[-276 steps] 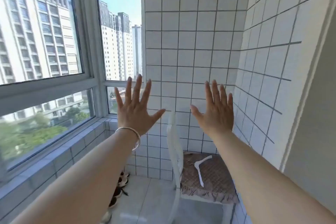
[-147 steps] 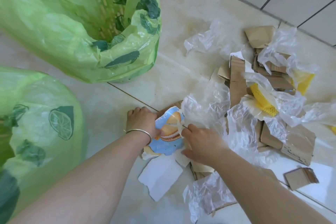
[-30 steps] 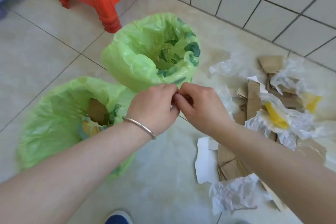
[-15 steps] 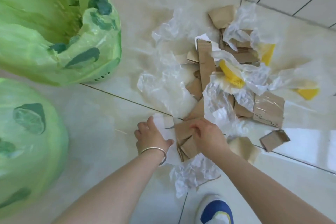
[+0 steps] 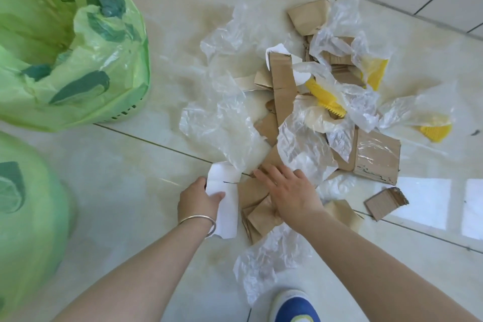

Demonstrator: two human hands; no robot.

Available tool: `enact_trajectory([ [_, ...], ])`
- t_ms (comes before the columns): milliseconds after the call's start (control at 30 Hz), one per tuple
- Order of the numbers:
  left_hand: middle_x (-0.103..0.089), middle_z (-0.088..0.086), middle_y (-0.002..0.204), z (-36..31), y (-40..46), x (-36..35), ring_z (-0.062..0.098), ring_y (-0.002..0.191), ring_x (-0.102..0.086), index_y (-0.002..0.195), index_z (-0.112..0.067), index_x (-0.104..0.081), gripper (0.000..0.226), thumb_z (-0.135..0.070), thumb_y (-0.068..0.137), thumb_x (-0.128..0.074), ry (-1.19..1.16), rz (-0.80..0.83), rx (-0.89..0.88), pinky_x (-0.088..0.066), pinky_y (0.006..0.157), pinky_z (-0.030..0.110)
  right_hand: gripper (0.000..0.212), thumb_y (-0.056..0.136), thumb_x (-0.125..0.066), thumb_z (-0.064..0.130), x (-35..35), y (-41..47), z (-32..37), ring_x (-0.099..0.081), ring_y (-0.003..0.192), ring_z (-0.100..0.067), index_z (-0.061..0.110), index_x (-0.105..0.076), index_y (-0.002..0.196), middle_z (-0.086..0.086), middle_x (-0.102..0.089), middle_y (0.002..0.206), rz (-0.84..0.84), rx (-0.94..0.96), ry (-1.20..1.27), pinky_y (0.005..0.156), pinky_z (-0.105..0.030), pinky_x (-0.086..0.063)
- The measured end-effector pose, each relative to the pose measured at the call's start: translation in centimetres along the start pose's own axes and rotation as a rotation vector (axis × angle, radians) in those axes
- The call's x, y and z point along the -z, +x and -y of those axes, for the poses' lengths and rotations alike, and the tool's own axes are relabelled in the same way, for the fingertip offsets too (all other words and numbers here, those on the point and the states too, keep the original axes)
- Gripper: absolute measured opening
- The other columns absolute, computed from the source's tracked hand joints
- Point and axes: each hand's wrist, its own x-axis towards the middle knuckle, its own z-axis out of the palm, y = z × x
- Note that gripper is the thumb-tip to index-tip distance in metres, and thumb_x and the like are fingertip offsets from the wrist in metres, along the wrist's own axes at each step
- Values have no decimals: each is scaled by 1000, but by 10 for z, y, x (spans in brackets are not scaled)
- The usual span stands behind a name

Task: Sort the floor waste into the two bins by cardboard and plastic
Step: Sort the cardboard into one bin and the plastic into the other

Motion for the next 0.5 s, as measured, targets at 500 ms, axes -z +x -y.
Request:
enact_trajectory([
  [500, -65, 11, 117, 2, -1, 11, 26, 97, -57, 112, -9, -64, 30, -28, 88, -61, -165, 192, -35, -41, 80, 27, 43, 75, -72, 39, -3, -5, -11, -54, 96, -22, 15, -52, 104, -3, -49, 94, 154, -354, 304, 68, -27, -40],
])
